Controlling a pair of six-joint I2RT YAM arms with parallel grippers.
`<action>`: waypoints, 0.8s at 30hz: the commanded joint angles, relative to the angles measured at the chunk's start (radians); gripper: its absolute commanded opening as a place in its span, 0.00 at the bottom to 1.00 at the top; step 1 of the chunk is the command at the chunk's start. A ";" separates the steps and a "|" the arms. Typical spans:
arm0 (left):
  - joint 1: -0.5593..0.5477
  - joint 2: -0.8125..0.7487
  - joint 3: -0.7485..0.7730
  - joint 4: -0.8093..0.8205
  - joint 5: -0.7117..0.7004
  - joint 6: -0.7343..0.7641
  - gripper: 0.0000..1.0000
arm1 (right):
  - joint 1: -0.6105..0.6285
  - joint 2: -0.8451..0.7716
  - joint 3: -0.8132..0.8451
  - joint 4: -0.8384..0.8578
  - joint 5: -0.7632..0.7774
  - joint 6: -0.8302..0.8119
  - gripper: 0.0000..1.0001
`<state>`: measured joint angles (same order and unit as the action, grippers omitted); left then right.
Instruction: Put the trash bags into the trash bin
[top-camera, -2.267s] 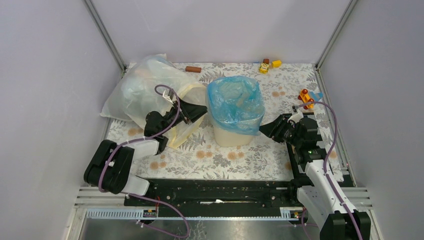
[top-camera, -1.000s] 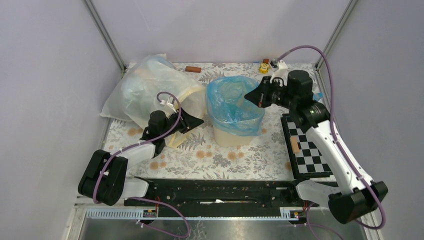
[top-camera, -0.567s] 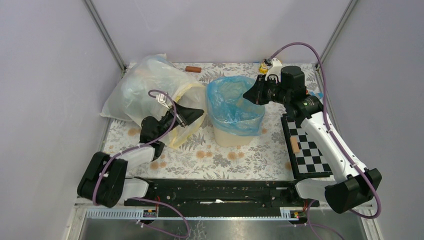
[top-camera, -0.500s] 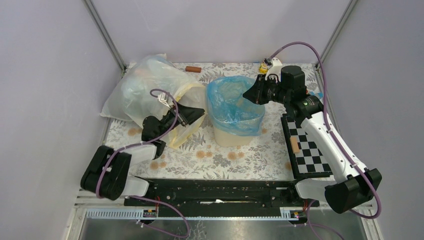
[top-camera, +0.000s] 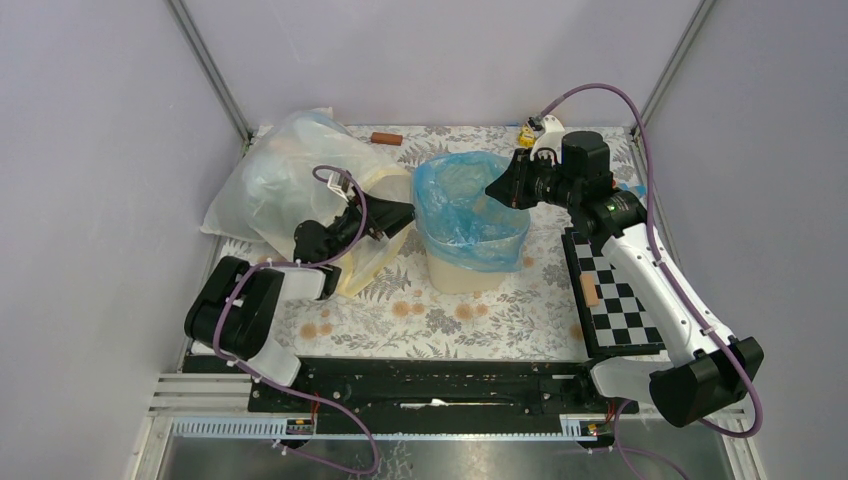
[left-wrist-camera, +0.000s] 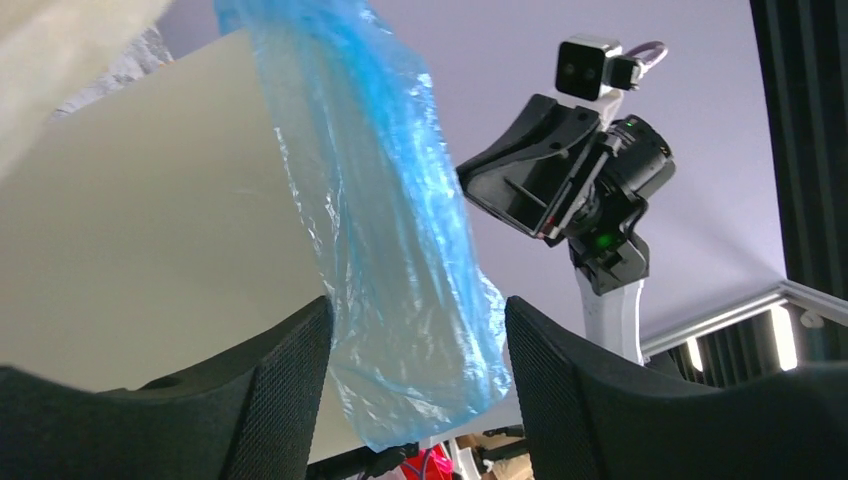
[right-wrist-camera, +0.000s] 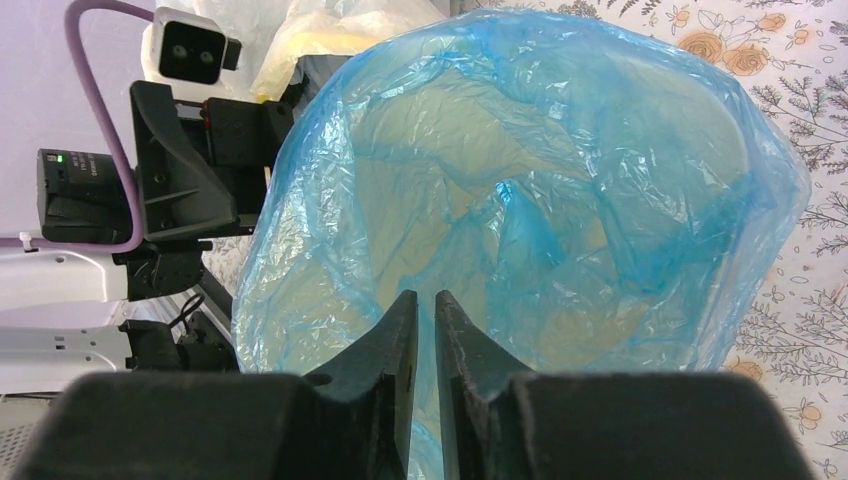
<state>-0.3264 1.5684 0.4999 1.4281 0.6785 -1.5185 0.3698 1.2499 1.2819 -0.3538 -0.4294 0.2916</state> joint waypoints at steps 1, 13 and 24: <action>-0.002 -0.036 0.042 0.176 0.043 -0.045 0.63 | 0.009 -0.014 0.045 0.029 -0.004 -0.015 0.19; -0.002 0.023 0.059 0.176 0.044 -0.042 0.02 | 0.008 -0.009 0.055 0.032 -0.023 -0.010 0.18; 0.004 0.017 -0.002 -0.048 0.003 0.082 0.00 | 0.053 0.032 0.109 -0.067 0.035 -0.070 0.13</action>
<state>-0.3260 1.5944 0.5247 1.4395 0.7040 -1.5280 0.3790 1.2564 1.3094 -0.3740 -0.4343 0.2794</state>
